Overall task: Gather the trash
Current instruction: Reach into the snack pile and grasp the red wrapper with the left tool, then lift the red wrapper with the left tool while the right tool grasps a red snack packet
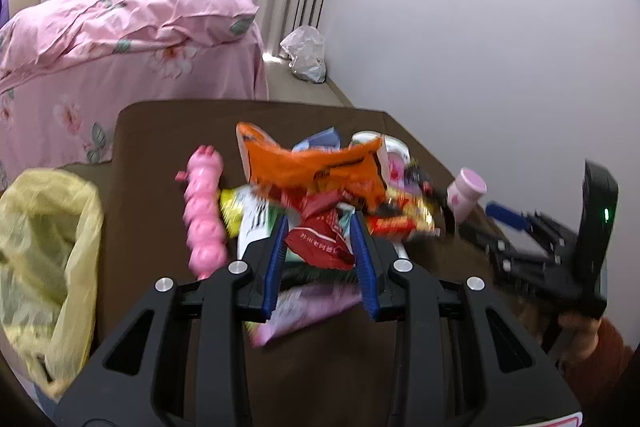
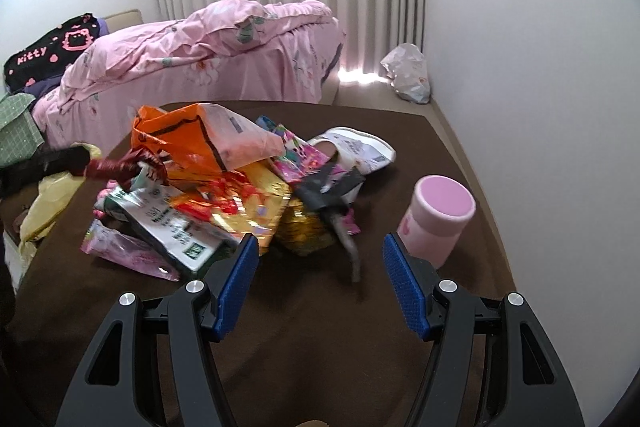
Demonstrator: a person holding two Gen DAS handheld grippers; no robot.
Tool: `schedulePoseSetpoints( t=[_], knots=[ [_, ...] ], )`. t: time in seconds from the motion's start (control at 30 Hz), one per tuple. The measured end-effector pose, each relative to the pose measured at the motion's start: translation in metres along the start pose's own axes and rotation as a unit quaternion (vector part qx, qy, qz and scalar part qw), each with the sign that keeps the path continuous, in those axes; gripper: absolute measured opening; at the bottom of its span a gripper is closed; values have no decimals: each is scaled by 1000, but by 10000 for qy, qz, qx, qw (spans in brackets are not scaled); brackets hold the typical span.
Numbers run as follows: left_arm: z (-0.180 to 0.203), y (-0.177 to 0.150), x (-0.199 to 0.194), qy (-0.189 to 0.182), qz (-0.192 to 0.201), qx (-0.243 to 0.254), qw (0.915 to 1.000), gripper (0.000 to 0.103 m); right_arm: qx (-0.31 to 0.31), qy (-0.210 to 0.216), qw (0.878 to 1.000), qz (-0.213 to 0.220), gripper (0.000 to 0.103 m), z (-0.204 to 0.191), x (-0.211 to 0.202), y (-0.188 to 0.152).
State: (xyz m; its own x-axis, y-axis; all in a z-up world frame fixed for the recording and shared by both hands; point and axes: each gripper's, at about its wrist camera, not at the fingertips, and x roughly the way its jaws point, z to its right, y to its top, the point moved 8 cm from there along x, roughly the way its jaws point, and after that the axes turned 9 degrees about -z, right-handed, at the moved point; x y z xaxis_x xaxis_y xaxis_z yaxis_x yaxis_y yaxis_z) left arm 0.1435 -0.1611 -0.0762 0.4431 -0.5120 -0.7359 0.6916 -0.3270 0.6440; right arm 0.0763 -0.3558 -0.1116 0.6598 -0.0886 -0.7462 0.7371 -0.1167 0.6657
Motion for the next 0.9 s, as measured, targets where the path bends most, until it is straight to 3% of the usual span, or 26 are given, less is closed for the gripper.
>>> schedulePoseSetpoints(
  t=[0.27,0.43,0.53,0.63,0.7,0.9],
  knots=[
    [-18,-38,-17,-202,-70,-299,9993,30,-706,581,9958,-55,61,-44,5,17],
    [-24,-24,-39,-141,290,-308,9990,30,-1158,979,9880,-291,61,-59,29,39],
    [-28,-17,-43,-47,397,-349,9986,30,-1114,1043,9867,-564,61,-58,47,42],
    [-32,-17,-41,98,415,-378,9984,30,-971,1300,9832,-834,61,-62,52,30],
    [-34,-20,-38,174,395,-366,9984,30,-996,1247,9832,-890,61,-64,48,15],
    [-41,-36,-17,177,77,-502,9986,30,-720,1677,9765,-1148,61,-63,19,-33]
  ],
)
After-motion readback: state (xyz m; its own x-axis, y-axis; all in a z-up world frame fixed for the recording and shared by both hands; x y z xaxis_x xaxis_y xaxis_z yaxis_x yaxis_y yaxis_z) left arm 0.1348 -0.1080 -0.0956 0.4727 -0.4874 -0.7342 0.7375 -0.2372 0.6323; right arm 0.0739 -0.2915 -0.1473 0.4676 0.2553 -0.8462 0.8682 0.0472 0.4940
